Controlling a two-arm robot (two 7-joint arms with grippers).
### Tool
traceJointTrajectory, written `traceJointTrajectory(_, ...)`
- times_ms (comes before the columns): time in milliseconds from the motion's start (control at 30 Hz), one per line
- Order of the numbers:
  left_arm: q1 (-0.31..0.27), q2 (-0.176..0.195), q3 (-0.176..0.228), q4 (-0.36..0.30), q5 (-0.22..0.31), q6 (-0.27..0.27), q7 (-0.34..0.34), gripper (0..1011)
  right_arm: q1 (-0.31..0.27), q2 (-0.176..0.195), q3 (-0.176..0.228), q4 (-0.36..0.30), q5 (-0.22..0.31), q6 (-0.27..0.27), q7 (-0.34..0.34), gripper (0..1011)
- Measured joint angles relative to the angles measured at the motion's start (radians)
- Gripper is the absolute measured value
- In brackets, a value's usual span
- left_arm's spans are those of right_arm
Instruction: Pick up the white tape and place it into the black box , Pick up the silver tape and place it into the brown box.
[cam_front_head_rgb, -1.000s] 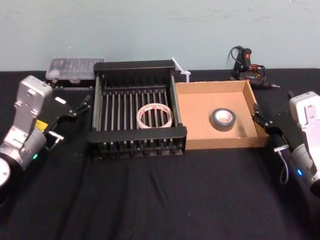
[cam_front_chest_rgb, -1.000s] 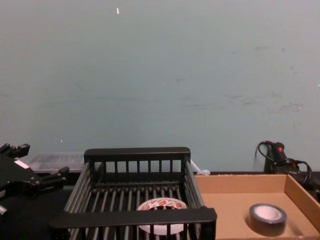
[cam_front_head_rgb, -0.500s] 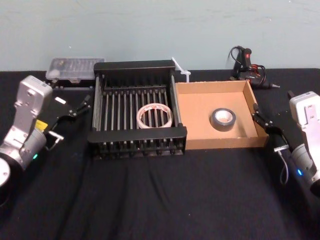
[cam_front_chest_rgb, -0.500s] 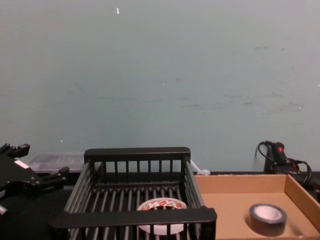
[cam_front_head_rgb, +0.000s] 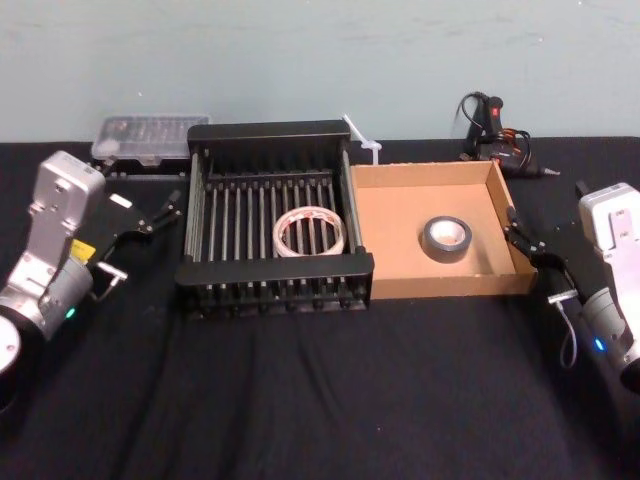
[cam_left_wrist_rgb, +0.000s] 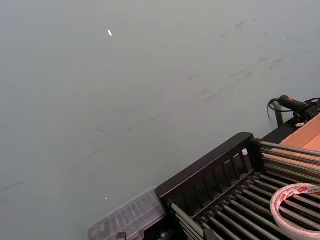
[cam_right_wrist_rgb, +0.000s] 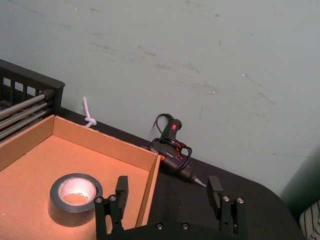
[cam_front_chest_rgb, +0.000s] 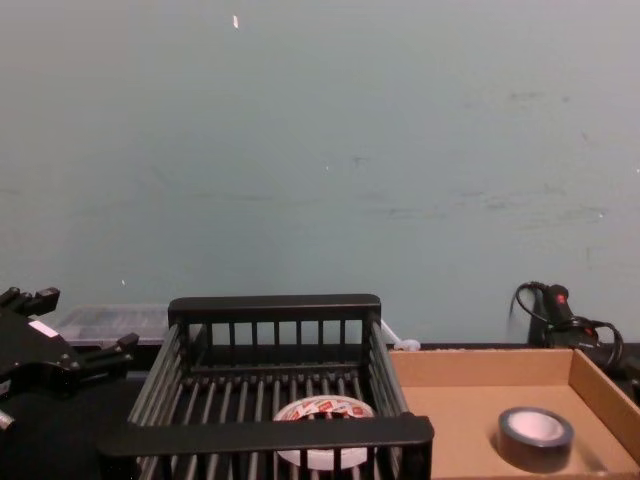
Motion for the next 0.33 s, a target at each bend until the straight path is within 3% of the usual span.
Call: traceJointTrajectory(333,0.000,0.000,0.000,0.000,0.000,0.000,0.000,1001,0.000,0.000,0.000,0.000,0.000,0.000,0.000,1002)
